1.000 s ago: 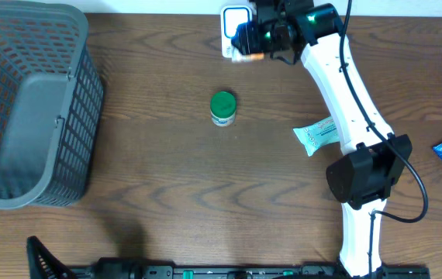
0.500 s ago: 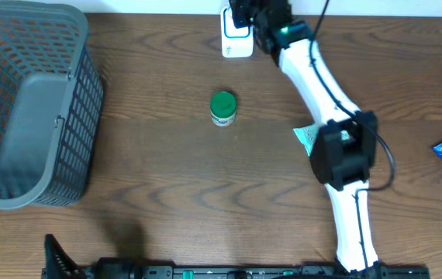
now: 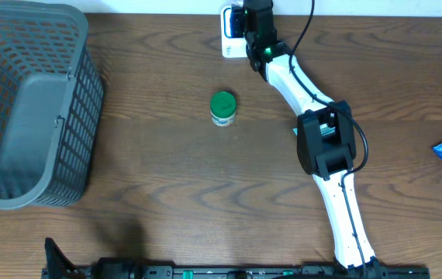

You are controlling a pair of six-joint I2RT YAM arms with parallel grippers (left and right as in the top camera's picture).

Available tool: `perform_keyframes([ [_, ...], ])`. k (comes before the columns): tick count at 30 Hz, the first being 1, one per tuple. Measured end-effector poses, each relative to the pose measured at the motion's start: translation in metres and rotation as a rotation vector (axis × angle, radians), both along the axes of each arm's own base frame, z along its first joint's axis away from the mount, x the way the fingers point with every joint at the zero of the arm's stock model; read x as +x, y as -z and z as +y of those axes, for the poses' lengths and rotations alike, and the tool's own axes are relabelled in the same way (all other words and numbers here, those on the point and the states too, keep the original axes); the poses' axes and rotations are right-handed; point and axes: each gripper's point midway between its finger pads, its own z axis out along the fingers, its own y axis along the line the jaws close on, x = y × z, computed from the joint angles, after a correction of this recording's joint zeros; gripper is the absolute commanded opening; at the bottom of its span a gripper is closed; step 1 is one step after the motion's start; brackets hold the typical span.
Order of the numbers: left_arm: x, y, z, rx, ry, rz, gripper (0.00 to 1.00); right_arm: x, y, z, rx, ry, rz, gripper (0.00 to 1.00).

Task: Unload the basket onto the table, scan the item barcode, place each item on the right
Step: 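Carry the orange packet to the far right and release it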

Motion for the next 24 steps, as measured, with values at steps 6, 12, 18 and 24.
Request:
perform_keyframes([
  [6, -0.001, 0.004, 0.001, 0.001, -0.003, 0.018, 0.98, -0.027, 0.0, -0.013, -0.073, 0.017, 0.164, 0.38],
  [12, -0.001, 0.007, 0.001, 0.001, -0.003, 0.029, 0.98, -0.079, -0.061, -0.066, -0.169, 0.108, 0.321, 0.35],
  [18, -0.002, 0.018, 0.0, 0.002, -0.002, 0.08, 0.98, -0.161, -0.117, -0.181, -0.24, 0.289, 0.544, 0.34],
  [24, -0.001, 0.02, -0.002, 0.001, 0.013, 0.087, 0.98, -0.209, -0.092, -0.304, -0.228, 0.594, 0.766, 0.33],
])
